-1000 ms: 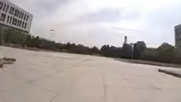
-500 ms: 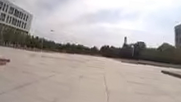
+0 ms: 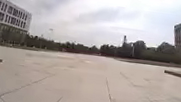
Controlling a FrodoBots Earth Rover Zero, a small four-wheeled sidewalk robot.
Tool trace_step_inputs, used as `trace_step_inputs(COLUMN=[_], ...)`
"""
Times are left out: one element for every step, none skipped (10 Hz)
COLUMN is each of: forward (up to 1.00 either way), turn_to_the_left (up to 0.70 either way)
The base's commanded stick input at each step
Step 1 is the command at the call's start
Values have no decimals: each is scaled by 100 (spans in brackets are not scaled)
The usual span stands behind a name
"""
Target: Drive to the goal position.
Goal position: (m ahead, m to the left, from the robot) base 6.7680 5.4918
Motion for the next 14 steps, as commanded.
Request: trace_step_inputs(forward=[70, 70, 70, 70, 70, 70, 70, 70, 70, 70, 70, 70, 70, 70], turn_to_the_left=[0, 0, 0, 0, 0, 0, 0, 0, 0, 0, 0, 0, 0, 0])
